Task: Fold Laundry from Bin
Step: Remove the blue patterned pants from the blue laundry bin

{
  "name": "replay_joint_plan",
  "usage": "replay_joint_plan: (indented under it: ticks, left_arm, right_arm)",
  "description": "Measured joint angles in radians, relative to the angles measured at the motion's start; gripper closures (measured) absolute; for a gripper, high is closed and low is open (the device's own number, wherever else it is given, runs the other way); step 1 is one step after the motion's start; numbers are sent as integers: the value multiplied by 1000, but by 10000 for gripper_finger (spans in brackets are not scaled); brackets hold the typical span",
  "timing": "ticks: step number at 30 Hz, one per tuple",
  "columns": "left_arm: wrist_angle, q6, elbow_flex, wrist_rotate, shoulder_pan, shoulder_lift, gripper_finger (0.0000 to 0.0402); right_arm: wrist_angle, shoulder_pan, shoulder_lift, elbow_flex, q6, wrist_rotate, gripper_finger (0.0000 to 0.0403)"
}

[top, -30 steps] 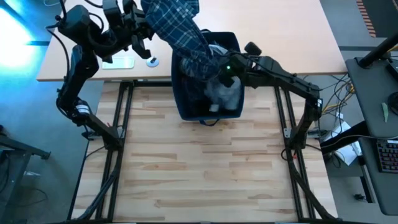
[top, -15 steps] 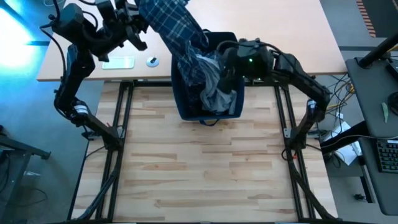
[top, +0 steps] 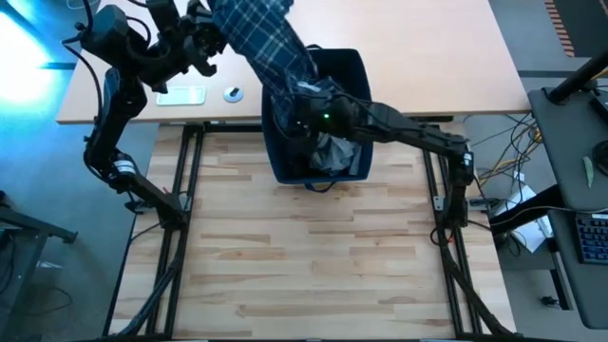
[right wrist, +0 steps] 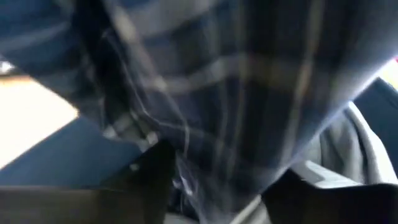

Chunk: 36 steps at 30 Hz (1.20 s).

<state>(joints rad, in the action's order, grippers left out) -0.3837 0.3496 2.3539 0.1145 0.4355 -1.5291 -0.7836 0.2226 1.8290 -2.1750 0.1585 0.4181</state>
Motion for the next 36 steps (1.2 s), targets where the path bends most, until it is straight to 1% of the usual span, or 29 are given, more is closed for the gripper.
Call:
replay_joint_plan:
  ticks: [2, 4, 5, 7, 10, 12, 15, 20, 24, 27, 30, 33, 36]
  left_arm:
    - [-6, -4, 0, 29, 0, 0, 383]
    - [-34, -21, 0, 36, 0, 1, 372]
    - [-50, -35, 0, 37, 0, 2, 364]
    - [-93, -64, 0, 38, 0, 5, 344]
    - [-167, -123, 0, 35, 0, 11, 305]
    - [-222, -172, 0, 28, 0, 13, 276]
    - [-295, -228, -1, 18, 0, 9, 234]
    - [-418, -263, -28, 19, 0, -24, 177]
    - [-404, -274, -76, 80, -10, -76, 143]
    - [-354, -309, -101, 131, -20, -118, 126]
    - [-317, -358, -103, 159, -32, -153, 118]
    - [-288, -392, -102, 163, -43, -180, 116]
    - [-257, -436, -102, 168, -53, -206, 116]
  right_arm:
    - [42, -7, 2, -10, 20, -8, 294]
    - [87, -13, -7, -31, 44, -17, 362]
    - [97, -14, -16, -48, 50, -18, 376]
    - [125, -14, -36, -97, 57, -22, 386]
    - [186, -11, -76, -177, 78, -26, 393]
    - [296, -12, -126, -172, 104, -33, 393]
    - [403, -5, -188, -169, 99, -70, 394]
    - [425, 20, -242, -169, 40, -77, 394]
    - [415, 20, -241, -169, -14, -101, 394]
    - [360, 20, -230, -168, -35, -176, 394]
    - [231, 20, -221, -168, -69, -201, 394]
    - [89, 20, -212, -168, -101, -215, 394]
    - [11, 21, -203, -168, -108, -279, 394]
